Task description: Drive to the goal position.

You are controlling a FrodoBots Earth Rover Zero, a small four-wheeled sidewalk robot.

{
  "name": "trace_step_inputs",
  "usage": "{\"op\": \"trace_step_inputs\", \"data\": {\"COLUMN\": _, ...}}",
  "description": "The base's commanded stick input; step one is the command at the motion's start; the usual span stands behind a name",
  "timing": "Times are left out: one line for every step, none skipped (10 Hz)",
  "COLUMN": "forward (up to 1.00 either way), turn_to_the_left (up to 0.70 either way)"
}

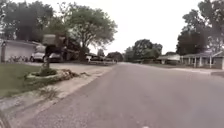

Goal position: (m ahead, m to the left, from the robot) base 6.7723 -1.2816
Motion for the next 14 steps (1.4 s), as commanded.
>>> {"op": "trace_step_inputs", "data": {"forward": 0.7, "turn_to_the_left": -0.35}}
{"op": "trace_step_inputs", "data": {"forward": 0.7, "turn_to_the_left": -0.35}}
{"op": "trace_step_inputs", "data": {"forward": 0.7, "turn_to_the_left": -0.06}}
{"op": "trace_step_inputs", "data": {"forward": 0.7, "turn_to_the_left": 0.0}}
{"op": "trace_step_inputs", "data": {"forward": 0.7, "turn_to_the_left": 0.0}}
{"op": "trace_step_inputs", "data": {"forward": 0.7, "turn_to_the_left": 0.0}}
{"op": "trace_step_inputs", "data": {"forward": 0.7, "turn_to_the_left": 0.0}}
{"op": "trace_step_inputs", "data": {"forward": 0.7, "turn_to_the_left": 0.0}}
{"op": "trace_step_inputs", "data": {"forward": 0.7, "turn_to_the_left": 0.0}}
{"op": "trace_step_inputs", "data": {"forward": 0.7, "turn_to_the_left": 0.0}}
{"op": "trace_step_inputs", "data": {"forward": 0.7, "turn_to_the_left": 0.0}}
{"op": "trace_step_inputs", "data": {"forward": 0.7, "turn_to_the_left": 0.0}}
{"op": "trace_step_inputs", "data": {"forward": 0.7, "turn_to_the_left": 0.0}}
{"op": "trace_step_inputs", "data": {"forward": 0.7, "turn_to_the_left": 0.0}}
